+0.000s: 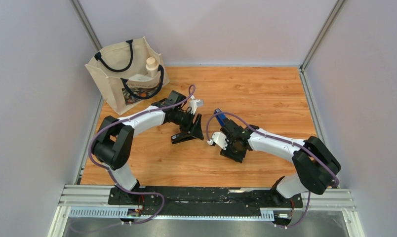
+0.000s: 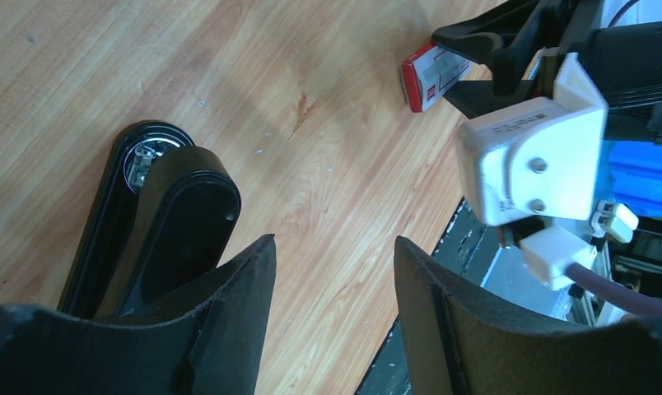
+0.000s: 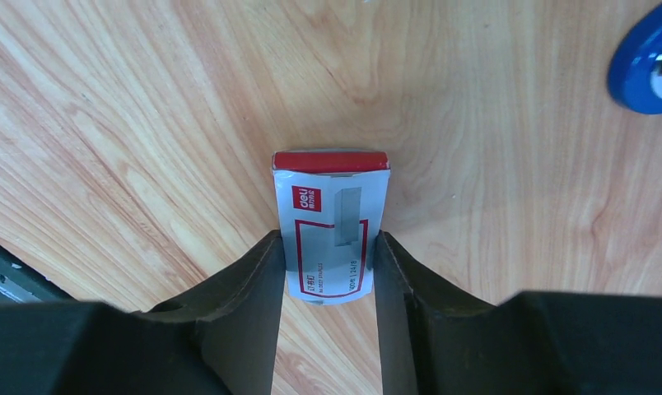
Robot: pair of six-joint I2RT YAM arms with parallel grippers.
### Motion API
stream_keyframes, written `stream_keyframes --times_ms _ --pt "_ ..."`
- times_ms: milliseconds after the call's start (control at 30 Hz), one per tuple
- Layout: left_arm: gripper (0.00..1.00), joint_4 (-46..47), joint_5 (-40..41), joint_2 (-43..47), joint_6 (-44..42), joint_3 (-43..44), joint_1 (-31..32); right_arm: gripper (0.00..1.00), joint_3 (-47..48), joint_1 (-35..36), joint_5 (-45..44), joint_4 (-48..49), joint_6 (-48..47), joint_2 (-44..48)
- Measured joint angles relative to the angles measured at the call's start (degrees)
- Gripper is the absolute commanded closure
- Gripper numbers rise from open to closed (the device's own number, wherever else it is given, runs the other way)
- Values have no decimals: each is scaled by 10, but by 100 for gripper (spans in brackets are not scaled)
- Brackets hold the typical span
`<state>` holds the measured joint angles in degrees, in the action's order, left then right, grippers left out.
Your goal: Load the staples into the stapler
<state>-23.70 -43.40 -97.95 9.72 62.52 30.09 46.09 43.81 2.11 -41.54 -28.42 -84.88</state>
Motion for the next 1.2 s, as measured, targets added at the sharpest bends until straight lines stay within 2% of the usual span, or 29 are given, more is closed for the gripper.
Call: stream_keyframes --times_ms 333,633,1200 --pt "37 -19 1 -32 -3 12 33 56 -3 0 1 20 -12 93" --pt "38 -66 -13 -94 -13 101 70 56 -9 0 16 42 -18 178" --pt "38 -87 -31 -134 5 182 86 56 -35 2 32 71 -18 212"
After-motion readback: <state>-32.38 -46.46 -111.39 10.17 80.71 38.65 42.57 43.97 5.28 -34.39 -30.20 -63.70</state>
